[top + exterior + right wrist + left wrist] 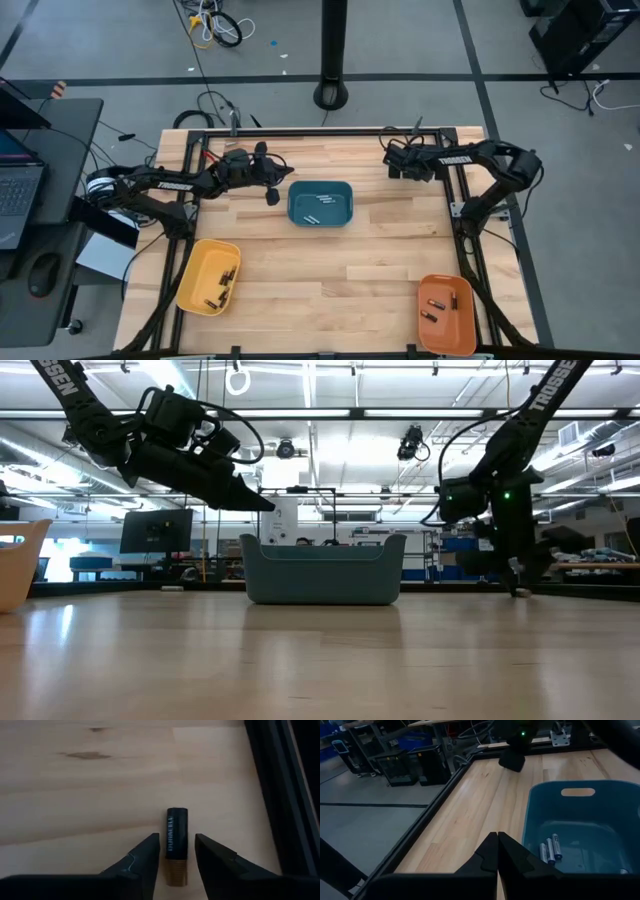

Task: Sort batteries
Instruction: Put the large black battery into the orange bin

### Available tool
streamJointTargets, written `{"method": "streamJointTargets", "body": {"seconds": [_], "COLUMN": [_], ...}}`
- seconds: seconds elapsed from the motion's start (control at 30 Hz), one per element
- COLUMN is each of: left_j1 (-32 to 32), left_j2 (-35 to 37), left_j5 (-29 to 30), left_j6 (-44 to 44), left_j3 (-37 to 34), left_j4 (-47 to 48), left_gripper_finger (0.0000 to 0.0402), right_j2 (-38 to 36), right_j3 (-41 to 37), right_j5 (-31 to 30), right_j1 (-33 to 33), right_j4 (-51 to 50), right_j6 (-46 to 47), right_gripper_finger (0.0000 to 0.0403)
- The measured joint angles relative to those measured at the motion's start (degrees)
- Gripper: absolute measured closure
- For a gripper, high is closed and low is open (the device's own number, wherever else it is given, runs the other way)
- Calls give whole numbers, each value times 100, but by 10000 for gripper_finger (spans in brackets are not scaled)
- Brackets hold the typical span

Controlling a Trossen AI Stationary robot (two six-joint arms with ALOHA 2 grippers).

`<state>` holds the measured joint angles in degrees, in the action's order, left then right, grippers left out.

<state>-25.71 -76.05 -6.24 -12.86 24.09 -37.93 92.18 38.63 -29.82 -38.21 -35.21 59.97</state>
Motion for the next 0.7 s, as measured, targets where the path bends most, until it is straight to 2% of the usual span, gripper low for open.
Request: {"method": "streamJointTargets", "body": {"seconds": [0.1, 0.23, 0.5, 0.7], "left_j1": [0, 0, 0, 0], "left_j2": [0, 0, 0, 0], "left_j5": [0, 0, 0, 0], "left_j6": [0, 0, -7, -15], "left_j3": [1, 1, 1, 1], "left_j4": [2, -1, 3, 10], "left_gripper_finger": [392, 392, 392, 392], "right_j2": [8, -105, -209, -683], "right_j3": [-2, -17, 13, 446], "right_j5": [75, 142, 803, 1747], "right_j1": [9, 146, 360, 686], "right_j4": [81, 158, 388, -52], "right_j6": [-297, -643, -1070, -1450], "right_gripper_finger": [289, 349, 350, 350]}}
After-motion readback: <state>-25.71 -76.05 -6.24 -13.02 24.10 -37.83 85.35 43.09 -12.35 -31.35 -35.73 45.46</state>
